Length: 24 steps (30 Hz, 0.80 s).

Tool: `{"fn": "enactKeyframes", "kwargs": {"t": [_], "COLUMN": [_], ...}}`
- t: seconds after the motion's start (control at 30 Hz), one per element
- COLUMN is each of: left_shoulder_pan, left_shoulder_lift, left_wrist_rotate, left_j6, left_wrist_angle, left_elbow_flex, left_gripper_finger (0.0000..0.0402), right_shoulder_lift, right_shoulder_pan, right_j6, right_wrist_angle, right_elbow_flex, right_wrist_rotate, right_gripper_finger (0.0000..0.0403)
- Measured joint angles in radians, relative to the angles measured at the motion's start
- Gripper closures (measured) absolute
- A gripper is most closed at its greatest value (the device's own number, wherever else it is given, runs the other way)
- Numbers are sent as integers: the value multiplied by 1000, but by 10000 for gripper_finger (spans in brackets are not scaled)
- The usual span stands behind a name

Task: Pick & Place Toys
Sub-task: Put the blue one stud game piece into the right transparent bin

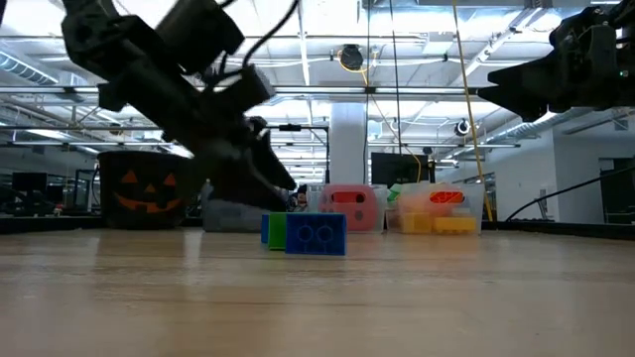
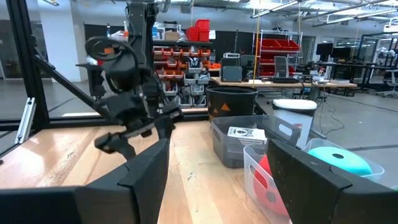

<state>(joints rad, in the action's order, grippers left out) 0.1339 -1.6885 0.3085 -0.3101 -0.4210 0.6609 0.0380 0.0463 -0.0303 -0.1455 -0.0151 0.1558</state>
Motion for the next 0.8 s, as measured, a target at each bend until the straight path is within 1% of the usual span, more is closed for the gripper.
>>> {"fn": "enactKeyframes", "kwargs": {"t": [0.1,0.17,0.37,0.47,0.6,0.7,0.8], "left_shoulder_pan": [-10,-20,-65,-84,-95,-95,-94], "left_shoulder_lift": [-48,-73,-119,-121,-118,-118,-118], "left_wrist_rotate": [9,7,-3,-41,-56,-73,-107], "left_j6": [-38,-33,101,136,185,185,185], "left_wrist_angle": [-7,5,-3,0,6,9,9], "left_elbow_flex": [24,28,33,32,32,32,32], "left_gripper_finger": [110,110,110,110,114,138,184], "right_shoulder_lift": [0,0,0,0,0,0,0], "right_shoulder_pan": [0,0,0,0,0,0,0], "right_j6": [0,0,0,0,0,0,0], "right_wrist_angle": [0,0,0,0,0,0,0], "right_elbow_flex": [0,0,0,0,0,0,0], "right_wrist_rotate": [0,0,0,0,0,0,0], "right_gripper_finger": [154,155,154,155,155,154,155]}}
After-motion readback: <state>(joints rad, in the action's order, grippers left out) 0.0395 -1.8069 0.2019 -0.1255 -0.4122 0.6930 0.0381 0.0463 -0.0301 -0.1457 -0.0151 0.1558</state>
